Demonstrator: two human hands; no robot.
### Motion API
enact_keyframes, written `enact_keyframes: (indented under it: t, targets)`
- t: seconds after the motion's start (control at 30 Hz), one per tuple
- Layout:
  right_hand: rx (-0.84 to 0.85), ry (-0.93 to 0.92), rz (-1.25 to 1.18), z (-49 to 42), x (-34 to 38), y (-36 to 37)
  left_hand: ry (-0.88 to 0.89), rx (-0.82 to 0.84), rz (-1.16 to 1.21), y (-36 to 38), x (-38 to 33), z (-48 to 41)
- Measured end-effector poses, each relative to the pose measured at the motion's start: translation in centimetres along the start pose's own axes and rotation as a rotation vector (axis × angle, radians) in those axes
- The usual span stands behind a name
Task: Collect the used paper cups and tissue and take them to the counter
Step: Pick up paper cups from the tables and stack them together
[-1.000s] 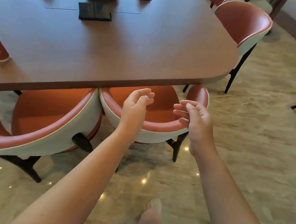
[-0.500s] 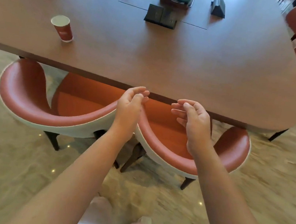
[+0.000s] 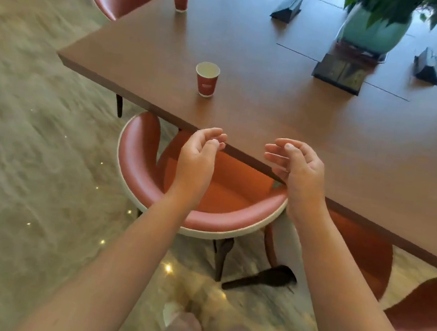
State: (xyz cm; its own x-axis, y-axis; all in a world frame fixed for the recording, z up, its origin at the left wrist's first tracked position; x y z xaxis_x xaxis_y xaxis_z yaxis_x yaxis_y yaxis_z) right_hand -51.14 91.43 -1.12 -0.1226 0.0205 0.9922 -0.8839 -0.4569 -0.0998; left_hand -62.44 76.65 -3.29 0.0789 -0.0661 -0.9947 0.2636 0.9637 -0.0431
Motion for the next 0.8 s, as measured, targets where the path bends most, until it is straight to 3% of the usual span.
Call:
enact_keyframes:
  t: [0.5, 0.8]
  targets:
    - [0.360, -0.012, 0.014, 3.6, 0.7, 23.7, -0.060, -0.376, 0.100, -19.8, 1.4, -7.8]
    - [0.331, 0.042, -0.099, -0.7, 2.4, 37.4, -0.036, -0.334, 0.006, -26.2, -0.6, -19.7]
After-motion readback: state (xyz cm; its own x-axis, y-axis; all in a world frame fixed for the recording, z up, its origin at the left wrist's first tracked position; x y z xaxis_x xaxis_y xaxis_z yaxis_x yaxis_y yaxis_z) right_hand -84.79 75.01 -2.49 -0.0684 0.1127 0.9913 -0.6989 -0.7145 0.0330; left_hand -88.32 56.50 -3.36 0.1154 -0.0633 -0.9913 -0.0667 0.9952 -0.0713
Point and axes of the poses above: each hand's wrist, its own z-axis away from the middle knuckle, its own y-axis out of the palm, x = y × z, the point moved 9 cm from there along -z, towards the middle knuckle, and after that the axes turned 12 degrees about -x, right-handed, at the moved point
